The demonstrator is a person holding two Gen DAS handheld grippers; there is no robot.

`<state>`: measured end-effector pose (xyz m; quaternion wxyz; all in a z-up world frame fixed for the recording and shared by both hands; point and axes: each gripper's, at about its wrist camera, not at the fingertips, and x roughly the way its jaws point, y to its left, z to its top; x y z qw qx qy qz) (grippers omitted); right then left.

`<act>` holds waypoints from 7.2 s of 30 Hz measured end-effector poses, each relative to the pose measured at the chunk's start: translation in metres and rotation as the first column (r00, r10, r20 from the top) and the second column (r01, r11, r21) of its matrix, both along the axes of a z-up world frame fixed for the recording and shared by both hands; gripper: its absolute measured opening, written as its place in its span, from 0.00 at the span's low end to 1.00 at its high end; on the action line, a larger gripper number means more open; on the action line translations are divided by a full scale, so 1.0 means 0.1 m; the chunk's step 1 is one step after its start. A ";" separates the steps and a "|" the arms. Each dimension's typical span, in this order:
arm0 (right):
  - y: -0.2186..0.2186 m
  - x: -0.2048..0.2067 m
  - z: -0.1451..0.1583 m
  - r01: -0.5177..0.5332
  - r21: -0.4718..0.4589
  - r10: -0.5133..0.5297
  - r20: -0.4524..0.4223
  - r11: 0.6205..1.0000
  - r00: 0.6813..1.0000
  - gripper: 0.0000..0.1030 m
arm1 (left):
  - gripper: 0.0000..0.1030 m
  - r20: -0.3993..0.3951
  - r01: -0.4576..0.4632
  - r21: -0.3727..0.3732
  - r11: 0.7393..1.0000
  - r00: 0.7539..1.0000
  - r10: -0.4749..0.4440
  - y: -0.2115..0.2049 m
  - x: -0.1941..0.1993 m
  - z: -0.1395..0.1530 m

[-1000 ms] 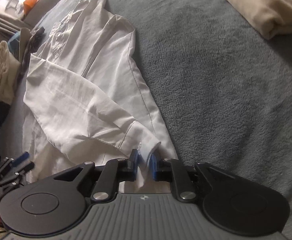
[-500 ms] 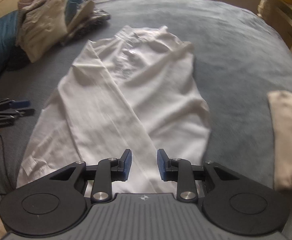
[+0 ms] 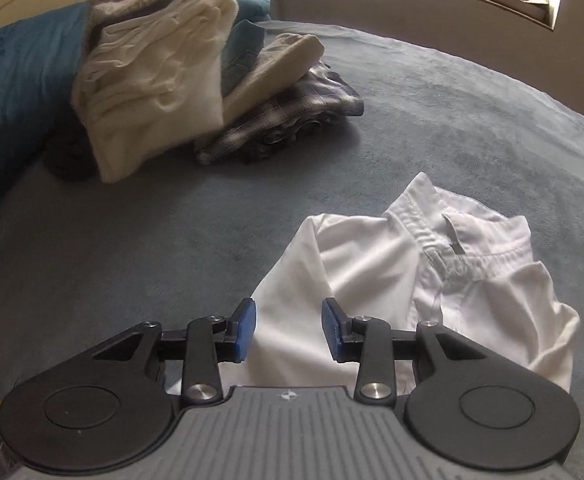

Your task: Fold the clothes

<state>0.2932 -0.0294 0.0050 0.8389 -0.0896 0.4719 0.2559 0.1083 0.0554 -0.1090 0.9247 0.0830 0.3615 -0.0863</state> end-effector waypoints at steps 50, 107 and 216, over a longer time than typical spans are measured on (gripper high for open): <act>-0.56 1.02 -0.59 0.219 0.196 -0.186 -0.175 0.956 0.967 0.43 | 0.30 0.158 0.026 -0.158 0.987 0.987 0.000 0.15 0.27 -0.07; -0.72 0.18 -0.83 0.002 0.067 0.002 -0.056 0.998 0.998 0.01 | 0.28 0.014 -0.240 -0.216 0.947 0.969 0.249 0.23 0.38 -0.13; -2.67 -3.08 -0.62 0.215 -0.051 -0.221 -0.156 0.975 0.963 0.35 | 0.54 -0.060 0.321 0.066 0.945 0.946 -0.317 -1.50 -0.97 0.20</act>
